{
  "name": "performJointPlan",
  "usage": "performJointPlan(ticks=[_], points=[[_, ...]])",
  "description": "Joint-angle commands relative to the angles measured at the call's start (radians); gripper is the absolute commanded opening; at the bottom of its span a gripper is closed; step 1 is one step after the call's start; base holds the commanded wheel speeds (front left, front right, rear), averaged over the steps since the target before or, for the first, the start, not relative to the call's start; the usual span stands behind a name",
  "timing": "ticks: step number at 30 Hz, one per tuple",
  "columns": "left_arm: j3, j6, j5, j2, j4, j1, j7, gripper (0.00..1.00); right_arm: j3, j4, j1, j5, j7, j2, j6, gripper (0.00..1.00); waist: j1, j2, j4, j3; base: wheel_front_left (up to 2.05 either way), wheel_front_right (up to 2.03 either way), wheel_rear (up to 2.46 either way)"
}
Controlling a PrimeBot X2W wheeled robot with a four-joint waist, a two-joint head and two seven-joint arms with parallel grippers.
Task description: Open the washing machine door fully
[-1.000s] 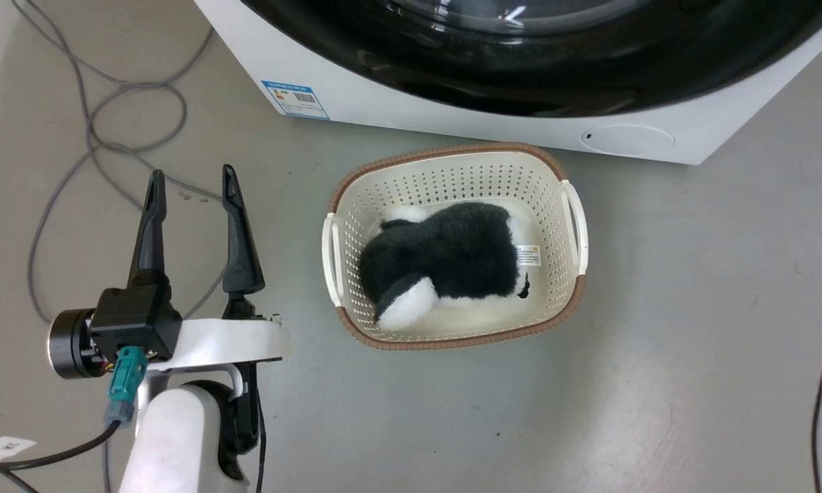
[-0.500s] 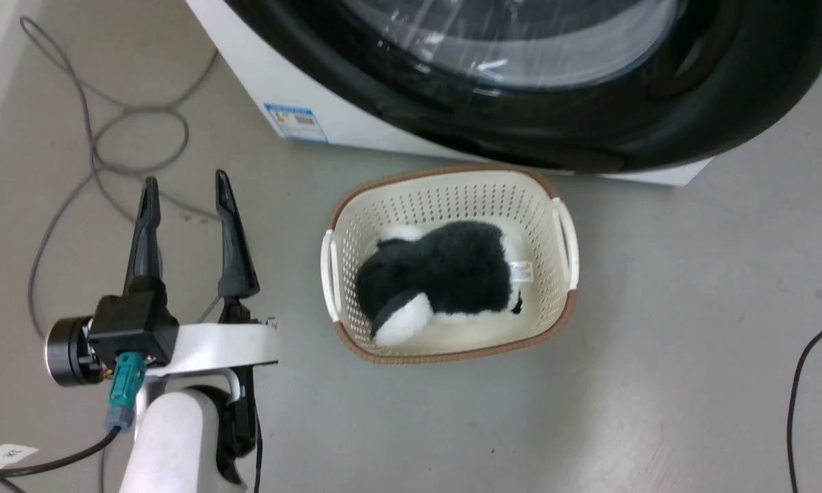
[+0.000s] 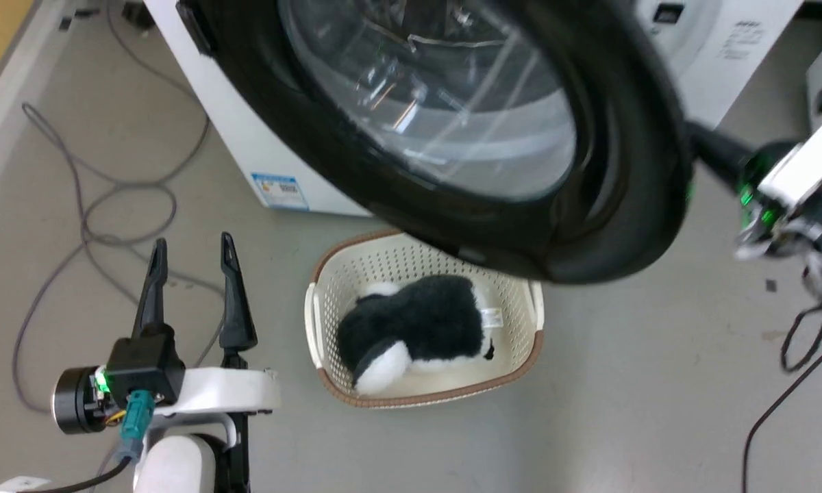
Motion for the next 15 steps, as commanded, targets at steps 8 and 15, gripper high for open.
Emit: performJointPlan(ticks=[8,15], points=[[0.006,-0.017,0.019,0.001,0.018,0.040,-0.005,1.00,0.033,-0.171,0.174,0.018,0.015,0.033,0.001,0.00,0.0000,0.0000,-0.014,-0.055,0.00,0.00,0.00],[0.003,-0.023,0.033,0.001,0.038,0.065,-0.005,1.00,0.084,-0.326,0.294,0.012,0.018,0.074,0.001,0.00,0.0000,0.0000,-0.014,-0.091,0.00,0.00,0.00]])
